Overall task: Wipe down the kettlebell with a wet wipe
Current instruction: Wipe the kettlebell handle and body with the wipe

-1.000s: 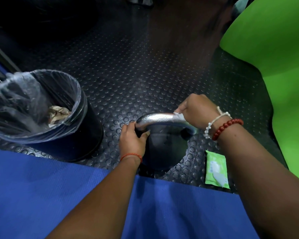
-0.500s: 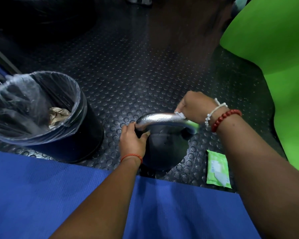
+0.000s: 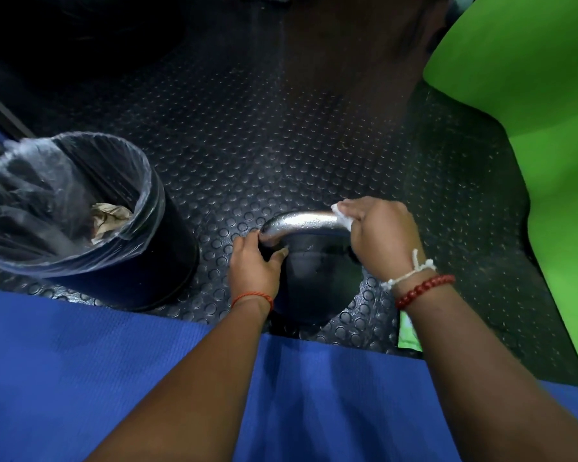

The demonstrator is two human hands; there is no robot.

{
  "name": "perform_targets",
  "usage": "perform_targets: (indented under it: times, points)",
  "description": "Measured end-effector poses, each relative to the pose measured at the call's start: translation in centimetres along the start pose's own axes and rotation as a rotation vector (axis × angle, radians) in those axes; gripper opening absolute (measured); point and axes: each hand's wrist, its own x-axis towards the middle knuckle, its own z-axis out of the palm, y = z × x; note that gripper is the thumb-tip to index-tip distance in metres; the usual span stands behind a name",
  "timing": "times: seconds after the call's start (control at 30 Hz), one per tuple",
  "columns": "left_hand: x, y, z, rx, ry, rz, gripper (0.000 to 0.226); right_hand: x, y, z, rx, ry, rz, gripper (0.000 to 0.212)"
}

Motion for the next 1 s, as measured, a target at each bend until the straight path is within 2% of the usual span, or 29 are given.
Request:
perform_targets:
  times: [0.1, 0.17, 0.27, 0.4, 0.5, 0.67, 0.77, 0.9, 1.0]
  points:
    - [0.1, -0.1, 0.0, -0.005, 0.008, 0.001, 0.026, -2.7, 0.0, 1.8, 0.028, 0.252, -0.102, 0.037]
    - [0.0, 0.0, 0.0, -0.005, 0.005, 0.003, 0.026, -2.9, 0.4, 2.5, 0.054, 0.339, -0.092, 0.039]
    - [0.0, 0.1, -0.1, 0.006, -0.004, -0.003, 0.025, -2.4, 0.1, 2.7, 0.071, 0.32, -0.068, 0.037]
    - [0.1, 0.0, -0.1, 0.01, 0.001, -0.004, 0.03, -4.3, 0.3, 2.9, 0.037, 0.392, -0.182, 0.04]
    - [0.0, 0.1, -0.1, 0.009, -0.013, -0.014, 0.028, -3.8, 0.4, 3.1, 0.066, 0.4, -0.13, 0.043]
    - [0.0, 0.2, -0.2, 0.013, -0.009, -0.002, 0.027, -5.6, 0.5, 4.2, 0.008, 0.421, -0.199, 0.041]
    - [0.0, 0.2, -0.2, 0.002, -0.012, -0.003, 0.026, -4.4, 0.3, 4.1, 0.06, 0.459, -0.121, 0.04]
    - [0.0, 0.2, -0.3, 0.0, -0.012, 0.005, 0.026, -5.5, 0.1, 4.7, -0.028, 0.47, -0.185, 0.041]
    - [0.1, 0.2, -0.3, 0.005, -0.012, 0.011, 0.026, -4.4, 0.4, 4.6, 0.033, 0.5, -0.116, 0.041]
